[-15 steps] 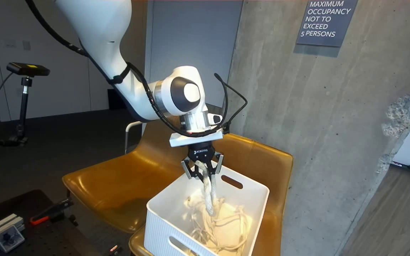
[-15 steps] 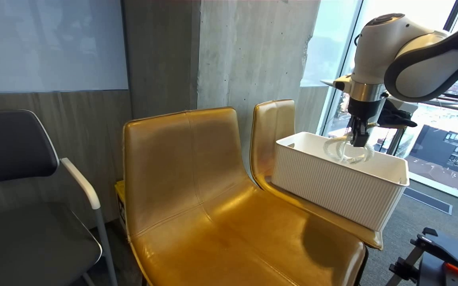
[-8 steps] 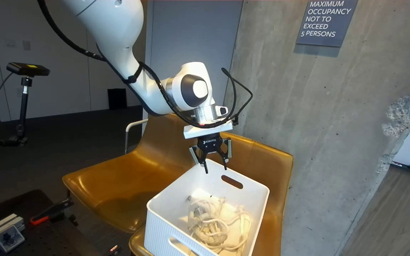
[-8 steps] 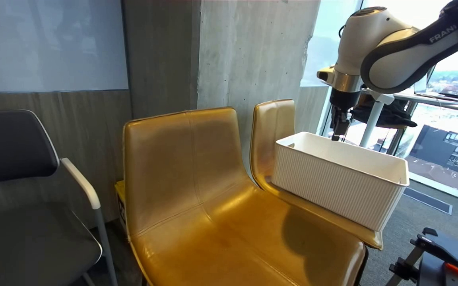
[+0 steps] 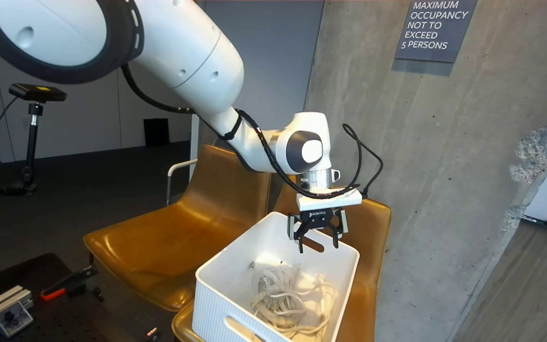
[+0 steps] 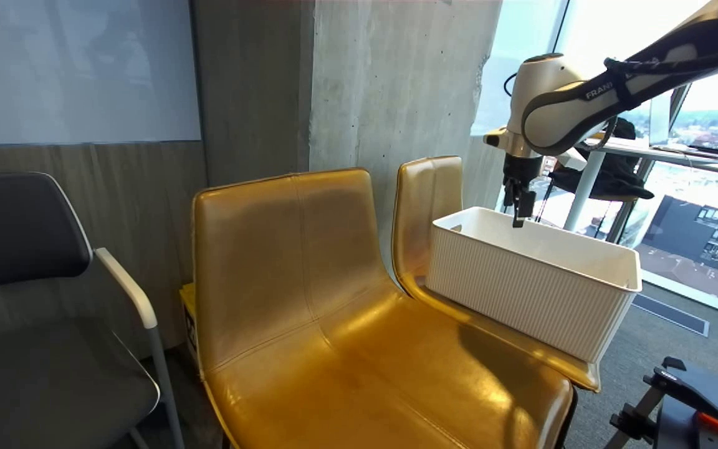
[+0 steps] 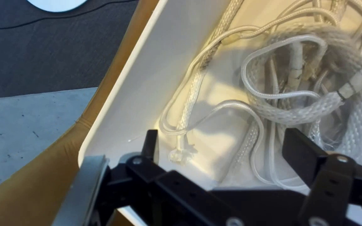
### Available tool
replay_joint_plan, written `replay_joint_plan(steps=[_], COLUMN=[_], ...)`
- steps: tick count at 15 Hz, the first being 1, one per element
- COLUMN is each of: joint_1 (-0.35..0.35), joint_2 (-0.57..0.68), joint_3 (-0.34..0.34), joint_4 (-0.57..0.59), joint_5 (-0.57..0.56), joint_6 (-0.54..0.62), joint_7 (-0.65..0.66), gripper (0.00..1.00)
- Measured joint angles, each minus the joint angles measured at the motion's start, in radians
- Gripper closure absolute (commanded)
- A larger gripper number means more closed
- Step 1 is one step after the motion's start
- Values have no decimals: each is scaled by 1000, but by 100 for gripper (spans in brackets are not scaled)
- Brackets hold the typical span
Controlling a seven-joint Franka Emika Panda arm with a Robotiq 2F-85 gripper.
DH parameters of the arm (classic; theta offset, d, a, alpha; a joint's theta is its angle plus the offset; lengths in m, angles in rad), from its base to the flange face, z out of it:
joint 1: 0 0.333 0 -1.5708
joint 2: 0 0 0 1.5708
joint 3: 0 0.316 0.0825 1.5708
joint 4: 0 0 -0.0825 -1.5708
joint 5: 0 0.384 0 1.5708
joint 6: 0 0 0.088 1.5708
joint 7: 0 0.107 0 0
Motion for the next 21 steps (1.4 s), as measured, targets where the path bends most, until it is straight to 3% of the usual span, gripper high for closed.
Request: replay_joint_plan(steps=[3,6,10,15,21], joint_1=[-59,-63,-48,-16,48], joint_2=[71,103,150,199,142], joint_3=[34,49,53,52,-12], joint_4=[156,306,430,441,297], joint_5=[112,180,193,190,67], joint_6=[-203,-393,-481,-500,-501], joint_7=[-104,-124,-124,-112,-40], gripper=[0,0,0,0,0])
